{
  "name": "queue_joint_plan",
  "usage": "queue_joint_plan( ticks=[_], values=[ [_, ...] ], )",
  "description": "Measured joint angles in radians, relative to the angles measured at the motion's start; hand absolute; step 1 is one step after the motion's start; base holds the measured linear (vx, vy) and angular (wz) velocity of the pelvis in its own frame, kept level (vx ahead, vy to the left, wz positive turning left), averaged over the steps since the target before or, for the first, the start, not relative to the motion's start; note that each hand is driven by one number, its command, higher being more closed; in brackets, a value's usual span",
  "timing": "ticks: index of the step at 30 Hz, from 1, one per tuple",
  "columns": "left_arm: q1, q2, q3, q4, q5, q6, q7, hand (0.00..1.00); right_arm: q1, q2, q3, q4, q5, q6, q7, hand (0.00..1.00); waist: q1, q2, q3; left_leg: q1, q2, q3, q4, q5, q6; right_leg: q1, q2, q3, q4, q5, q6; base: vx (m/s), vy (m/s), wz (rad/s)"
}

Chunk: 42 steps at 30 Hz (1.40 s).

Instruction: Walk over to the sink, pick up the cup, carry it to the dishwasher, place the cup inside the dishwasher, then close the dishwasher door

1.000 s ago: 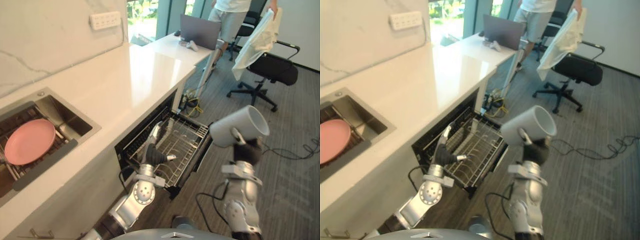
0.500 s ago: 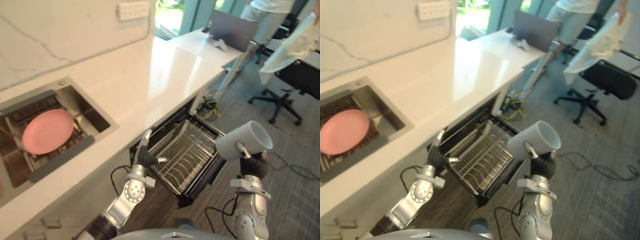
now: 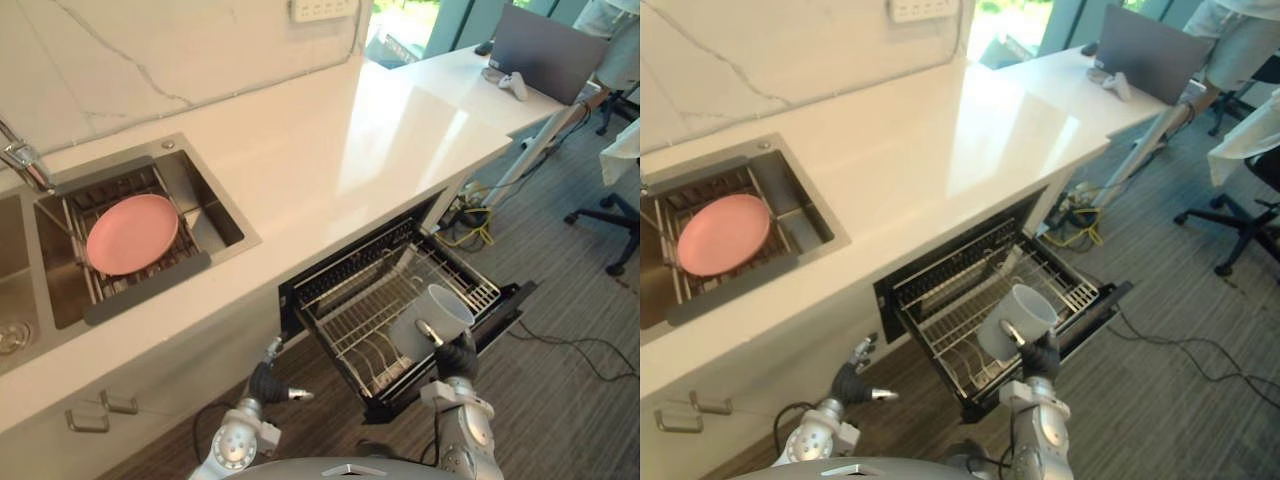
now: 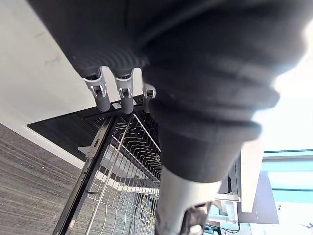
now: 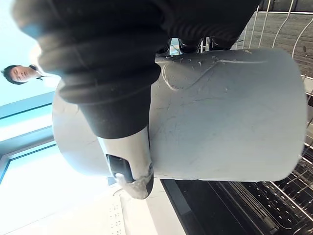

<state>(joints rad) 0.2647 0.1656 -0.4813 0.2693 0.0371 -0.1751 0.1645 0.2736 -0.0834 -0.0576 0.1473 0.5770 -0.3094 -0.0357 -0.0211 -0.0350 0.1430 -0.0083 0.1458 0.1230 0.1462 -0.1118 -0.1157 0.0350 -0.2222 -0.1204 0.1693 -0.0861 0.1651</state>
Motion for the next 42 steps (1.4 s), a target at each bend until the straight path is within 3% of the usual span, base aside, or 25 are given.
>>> queue_joint_plan(
  ticks=[4,7,10,16,21,25,33,38,42],
  values=[
    [-0.006,0.030,0.011,0.056,-0.055,0.003,-0.067,0.00,-0.021,0.009,0.024,0.109,-0.040,0.008,-0.019,1.00,0.003,-0.012,-0.040,0.052,-0.020,0.012,-0.104,0.077,-0.006,0.004,-0.015,-0.007,0.001,0.000,0.000,0.01,0.000,0.06],
    [-0.023,0.037,0.030,0.143,-0.053,0.070,-0.127,0.00,-0.049,0.017,0.049,0.186,-0.102,0.056,-0.019,1.00,0.001,-0.012,-0.056,0.089,-0.034,0.008,-0.183,0.129,-0.004,0.006,-0.022,-0.030,0.008,0.001,0.002,0.01,0.001,0.11],
    [-0.044,0.043,0.073,0.286,-0.035,0.152,-0.134,0.00,-0.082,0.018,0.084,0.238,-0.165,0.109,-0.020,1.00,-0.002,-0.014,-0.057,0.095,-0.035,-0.019,-0.230,0.161,-0.002,0.013,-0.022,-0.064,0.009,0.001,0.002,-0.04,-0.014,0.24],
    [-0.065,0.048,0.257,0.431,0.003,0.235,-0.125,0.00,-0.173,-0.002,0.071,0.318,-0.231,0.187,-0.041,1.00,0.004,-0.010,-0.058,0.072,-0.024,-0.042,-0.231,0.177,-0.002,0.068,-0.019,-0.163,-0.031,-0.004,0.023,-0.07,-0.025,0.33],
    [-0.067,0.049,0.415,0.579,-0.103,0.372,-0.215,0.00,-0.250,-0.061,0.001,0.404,-0.272,0.269,-0.041,1.00,0.013,-0.007,-0.049,0.031,-0.010,-0.037,-0.232,0.210,-0.005,0.101,-0.018,-0.254,-0.055,-0.004,0.025,-0.05,-0.018,0.53],
    [-0.038,0.046,0.423,0.616,-0.136,0.422,-0.261,0.00,-0.313,-0.104,-0.021,0.463,-0.310,0.306,-0.041,1.00,0.021,-0.005,-0.025,0.009,-0.015,-0.038,-0.231,0.236,-0.001,0.102,-0.033,-0.305,-0.037,-0.012,0.034,0.04,-0.008,0.36],
    [-0.042,0.031,0.442,0.623,-0.238,0.426,-0.282,0.00,-0.506,-0.207,-0.046,0.547,-0.420,0.348,-0.040,1.00,0.029,0.040,0.081,-0.062,-0.062,-0.036,-0.225,0.290,0.013,0.006,-0.110,-0.322,0.083,-0.044,0.055,-0.01,0.027,0.17],
    [-0.067,0.036,0.443,0.625,-0.300,0.412,-0.303,0.00,-0.689,-0.327,-0.045,0.622,-0.467,0.389,-0.040,1.00,0.057,0.046,0.183,-0.123,-0.071,-0.040,-0.225,0.313,0.021,-0.110,-0.143,-0.295,0.201,-0.068,0.038,-0.11,0.014,0.04],
    [-0.086,0.035,0.442,0.624,-0.345,0.408,-0.303,0.00,-0.763,-0.401,-0.043,0.626,-0.500,0.403,-0.038,1.00,0.058,0.064,0.243,-0.165,-0.078,-0.045,-0.225,0.340,0.024,-0.179,-0.166,-0.288,0.274,-0.098,0.035,-0.15,-0.018,0.08]
  ],
)
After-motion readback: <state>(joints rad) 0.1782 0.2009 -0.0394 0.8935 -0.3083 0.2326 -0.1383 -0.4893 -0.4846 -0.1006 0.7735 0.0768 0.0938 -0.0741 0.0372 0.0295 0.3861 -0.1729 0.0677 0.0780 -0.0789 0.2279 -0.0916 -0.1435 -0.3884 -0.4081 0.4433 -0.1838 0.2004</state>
